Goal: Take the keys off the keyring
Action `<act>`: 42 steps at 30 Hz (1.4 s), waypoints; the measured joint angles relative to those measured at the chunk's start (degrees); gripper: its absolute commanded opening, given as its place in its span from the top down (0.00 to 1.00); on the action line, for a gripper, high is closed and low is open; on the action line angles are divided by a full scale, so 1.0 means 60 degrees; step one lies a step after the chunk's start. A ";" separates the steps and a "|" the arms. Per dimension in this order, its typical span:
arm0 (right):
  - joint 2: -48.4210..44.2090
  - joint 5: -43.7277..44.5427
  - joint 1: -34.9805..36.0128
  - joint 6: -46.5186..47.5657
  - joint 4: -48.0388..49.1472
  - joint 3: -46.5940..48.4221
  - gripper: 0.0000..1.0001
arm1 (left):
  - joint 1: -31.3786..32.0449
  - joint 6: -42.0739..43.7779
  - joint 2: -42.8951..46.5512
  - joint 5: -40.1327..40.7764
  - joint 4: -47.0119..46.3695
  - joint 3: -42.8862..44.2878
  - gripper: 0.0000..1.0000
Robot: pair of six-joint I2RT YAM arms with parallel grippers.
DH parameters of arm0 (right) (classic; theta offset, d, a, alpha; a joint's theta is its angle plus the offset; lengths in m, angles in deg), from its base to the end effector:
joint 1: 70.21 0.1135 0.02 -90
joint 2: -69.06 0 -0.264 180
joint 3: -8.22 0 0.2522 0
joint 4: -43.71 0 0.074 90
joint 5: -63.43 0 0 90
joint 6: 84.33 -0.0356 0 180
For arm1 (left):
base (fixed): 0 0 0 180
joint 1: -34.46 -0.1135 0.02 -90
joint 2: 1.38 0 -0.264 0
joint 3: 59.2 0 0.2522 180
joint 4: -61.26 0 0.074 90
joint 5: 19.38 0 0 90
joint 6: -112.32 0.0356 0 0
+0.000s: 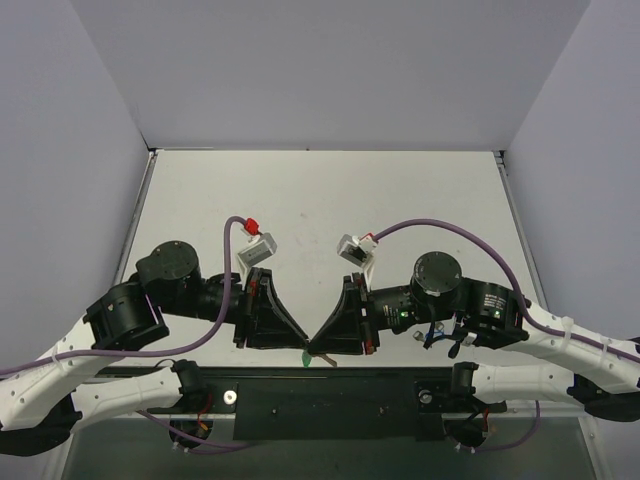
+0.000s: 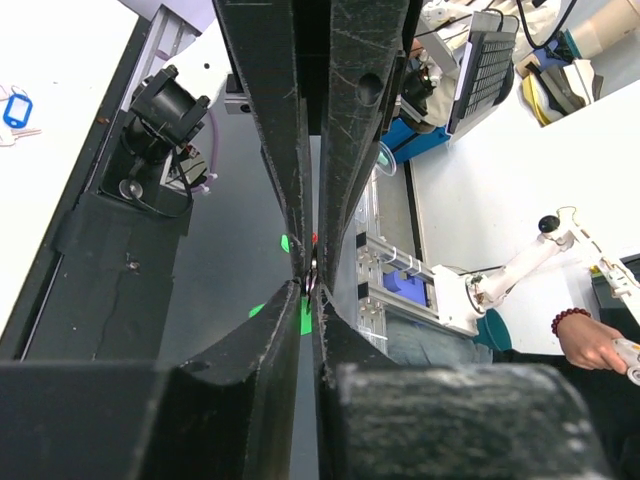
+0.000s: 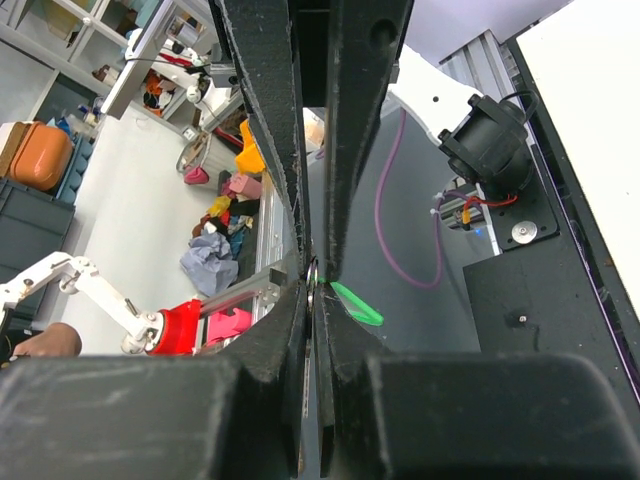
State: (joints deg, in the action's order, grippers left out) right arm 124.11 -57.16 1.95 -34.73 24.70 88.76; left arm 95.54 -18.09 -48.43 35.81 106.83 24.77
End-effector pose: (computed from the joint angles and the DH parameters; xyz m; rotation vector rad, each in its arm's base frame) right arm 0.0441 0.1963 0.4502 -0.9922 1.5332 1.8918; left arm 0.0518 -0.1357 0.4427 0.8905 1.8744 -1.7309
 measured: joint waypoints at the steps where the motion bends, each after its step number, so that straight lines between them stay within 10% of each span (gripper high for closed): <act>1: 0.0007 0.0011 0.0000 0.0000 -0.0007 0.0000 1.00 | 0.0000 -0.0029 0.0000 -0.0015 -0.0029 0.0000 0.95; 42: -0.0331 0.3734 0.0051 -0.1093 0.1789 -0.1647 1.00 | -0.0036 -0.2065 0.1300 0.4200 -0.1122 -0.1840 1.00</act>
State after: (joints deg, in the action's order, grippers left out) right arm 122.12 -34.76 2.26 -41.29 35.43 78.88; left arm 95.32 -30.48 -40.62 61.01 100.10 13.73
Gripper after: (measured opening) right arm 0.009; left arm 0.015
